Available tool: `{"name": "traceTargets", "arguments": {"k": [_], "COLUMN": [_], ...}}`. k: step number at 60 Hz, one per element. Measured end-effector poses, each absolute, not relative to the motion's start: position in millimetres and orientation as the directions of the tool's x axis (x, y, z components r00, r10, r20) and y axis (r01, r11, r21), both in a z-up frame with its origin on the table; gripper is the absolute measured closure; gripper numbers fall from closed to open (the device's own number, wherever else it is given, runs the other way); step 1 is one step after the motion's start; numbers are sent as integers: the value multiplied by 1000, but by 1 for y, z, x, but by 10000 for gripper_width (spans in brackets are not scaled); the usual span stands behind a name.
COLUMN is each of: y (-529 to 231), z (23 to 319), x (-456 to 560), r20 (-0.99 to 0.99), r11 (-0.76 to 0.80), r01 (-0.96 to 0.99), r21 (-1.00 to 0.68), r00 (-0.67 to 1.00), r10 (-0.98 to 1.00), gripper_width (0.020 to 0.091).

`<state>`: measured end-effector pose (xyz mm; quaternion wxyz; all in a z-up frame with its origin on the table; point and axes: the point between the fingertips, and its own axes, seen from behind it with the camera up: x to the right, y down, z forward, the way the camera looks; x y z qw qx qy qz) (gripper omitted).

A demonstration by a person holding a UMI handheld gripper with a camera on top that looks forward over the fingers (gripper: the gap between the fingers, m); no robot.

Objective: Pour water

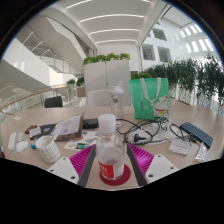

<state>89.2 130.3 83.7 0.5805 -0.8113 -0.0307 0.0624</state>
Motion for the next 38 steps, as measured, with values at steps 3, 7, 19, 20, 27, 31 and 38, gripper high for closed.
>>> {"name": "traceTargets", "arguments": {"k": [3,7,19,20,27,31,38], "y": [117,97,-7,-17,-83,-114,-158], "z": [96,107,153,159,190,204,225], "x": [88,91,82,79,57,48,33], "r20": [-69,-59,-76,-75,-60,-49,-14], "r11": [-320,-324,-348,-345,-335,-336,-340], "r01": [-21,-13,-48,-49,-47,-42,-14], "r21": [-947,-946,-936,-937,-941,-941,-940], "r00": [988,989,995,995,998,999,1000], "r10": [138,133,68,62,29,11,-2], "gripper_width": [269,265,264,263,264,264,261]}}
